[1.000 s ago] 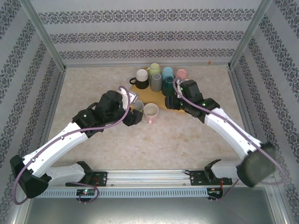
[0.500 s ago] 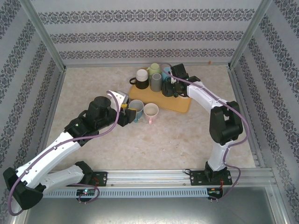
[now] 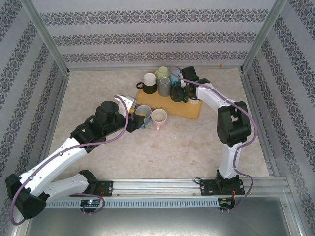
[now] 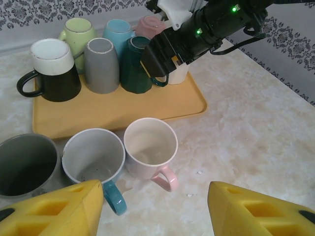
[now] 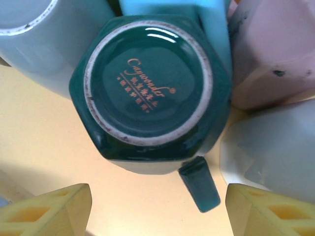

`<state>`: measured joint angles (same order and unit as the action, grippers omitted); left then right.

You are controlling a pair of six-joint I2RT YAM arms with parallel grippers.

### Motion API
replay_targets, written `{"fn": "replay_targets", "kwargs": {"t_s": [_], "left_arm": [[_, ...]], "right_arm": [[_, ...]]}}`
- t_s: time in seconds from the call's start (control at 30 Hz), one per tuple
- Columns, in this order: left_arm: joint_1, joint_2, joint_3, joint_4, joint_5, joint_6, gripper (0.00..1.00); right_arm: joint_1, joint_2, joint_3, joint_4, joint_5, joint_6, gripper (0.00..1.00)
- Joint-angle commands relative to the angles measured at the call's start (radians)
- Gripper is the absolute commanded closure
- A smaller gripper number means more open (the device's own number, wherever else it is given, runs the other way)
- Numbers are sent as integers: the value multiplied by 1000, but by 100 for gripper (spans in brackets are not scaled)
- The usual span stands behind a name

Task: Turn the mug right side up

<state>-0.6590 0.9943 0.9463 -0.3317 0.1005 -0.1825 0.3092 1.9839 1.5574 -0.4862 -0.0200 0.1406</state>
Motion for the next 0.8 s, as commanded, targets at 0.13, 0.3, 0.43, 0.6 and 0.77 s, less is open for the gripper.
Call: {"fn": "replay_targets", "kwargs": {"t_s": [0.13,0.3,0.43,0.6,0.77], "left_arm": [[6,-13,-14,59,6,25,41],[5,-13,-14,58,9,25,41],[6,-19,-15,59,8,25,41],[5,-22,-17,56,5,26,41],[6,-28,-21,59,-2,29,41]], "right_arm": [[-5,57,65,-28,-103,-36,28],[-5,38,42,-7,-127,-25,31],[-2,32,27,-2,-140,-24,34],[7,5,-1,-8,-173,-40,38],[7,-55,-39,0,-159,-53,43]]}}
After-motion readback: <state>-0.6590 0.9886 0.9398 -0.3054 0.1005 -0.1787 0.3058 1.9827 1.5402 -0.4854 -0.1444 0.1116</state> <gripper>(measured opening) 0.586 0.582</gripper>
